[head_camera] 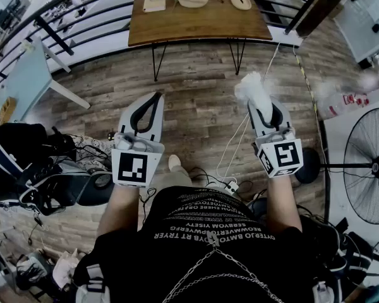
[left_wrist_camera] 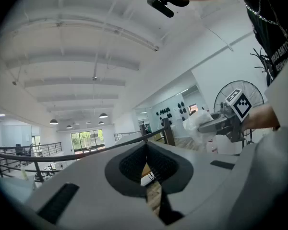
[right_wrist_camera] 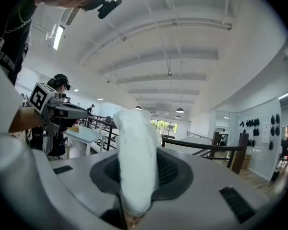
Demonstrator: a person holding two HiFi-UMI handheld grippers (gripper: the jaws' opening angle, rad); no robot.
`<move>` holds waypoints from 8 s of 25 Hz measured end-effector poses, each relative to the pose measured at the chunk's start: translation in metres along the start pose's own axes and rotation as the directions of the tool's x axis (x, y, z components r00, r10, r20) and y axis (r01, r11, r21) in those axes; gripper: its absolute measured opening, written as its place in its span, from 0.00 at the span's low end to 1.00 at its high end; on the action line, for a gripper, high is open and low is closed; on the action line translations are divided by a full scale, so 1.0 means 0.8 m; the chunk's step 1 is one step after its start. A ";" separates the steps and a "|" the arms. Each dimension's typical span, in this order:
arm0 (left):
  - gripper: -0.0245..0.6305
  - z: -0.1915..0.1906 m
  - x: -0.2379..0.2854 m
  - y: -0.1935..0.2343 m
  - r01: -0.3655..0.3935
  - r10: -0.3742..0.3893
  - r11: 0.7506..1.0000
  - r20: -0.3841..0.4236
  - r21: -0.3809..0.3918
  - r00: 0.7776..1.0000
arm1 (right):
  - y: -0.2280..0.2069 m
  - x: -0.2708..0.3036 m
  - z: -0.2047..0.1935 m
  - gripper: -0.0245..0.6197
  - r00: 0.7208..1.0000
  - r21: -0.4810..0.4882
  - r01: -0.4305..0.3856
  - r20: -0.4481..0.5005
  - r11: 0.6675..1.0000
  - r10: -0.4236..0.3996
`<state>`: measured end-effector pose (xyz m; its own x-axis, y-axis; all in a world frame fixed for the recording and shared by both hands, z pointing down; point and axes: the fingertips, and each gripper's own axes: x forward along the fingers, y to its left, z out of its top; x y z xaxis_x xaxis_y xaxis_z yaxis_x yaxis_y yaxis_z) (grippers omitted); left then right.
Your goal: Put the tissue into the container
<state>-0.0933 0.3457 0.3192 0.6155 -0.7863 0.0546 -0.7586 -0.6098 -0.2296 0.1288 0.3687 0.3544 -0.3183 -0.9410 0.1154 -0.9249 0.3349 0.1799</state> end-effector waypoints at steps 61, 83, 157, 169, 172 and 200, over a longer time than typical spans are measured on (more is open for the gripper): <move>0.07 -0.081 0.085 0.243 -0.047 0.045 0.996 -0.025 -0.081 0.999 | 0.026 0.233 0.040 0.22 0.999 0.069 -0.006 0.041 0.998 0.003; 0.07 -0.098 0.237 0.262 -0.031 0.027 0.998 -0.091 -0.048 0.996 | -0.071 0.352 0.014 0.22 1.000 0.072 -0.020 0.021 0.997 0.019; 0.07 -0.125 0.652 0.457 -0.013 0.011 1.000 -0.110 -0.025 0.994 | -0.253 0.759 0.009 0.22 0.993 0.096 -0.121 0.018 0.988 0.119; 0.07 -0.141 0.685 0.506 0.032 -0.036 0.998 -0.085 -0.053 0.996 | -0.232 0.824 0.024 0.22 0.995 0.072 -0.101 0.003 0.992 0.101; 0.07 -0.149 0.695 0.510 0.041 -0.047 0.997 -0.095 -0.062 0.994 | -0.240 0.835 0.023 0.22 0.996 0.072 -0.091 -0.001 0.993 0.091; 0.07 -0.190 0.878 0.539 -0.029 0.011 0.996 -0.200 -0.089 0.980 | -0.380 1.032 -0.129 0.22 0.958 0.133 -0.186 -0.196 0.974 0.209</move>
<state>-0.0207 -0.4848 0.4064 0.5520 -0.7969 0.2454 -0.7923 -0.5930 -0.1434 0.1685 -0.5048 0.4961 -0.4580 -0.8216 0.3394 -0.8690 0.4942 0.0239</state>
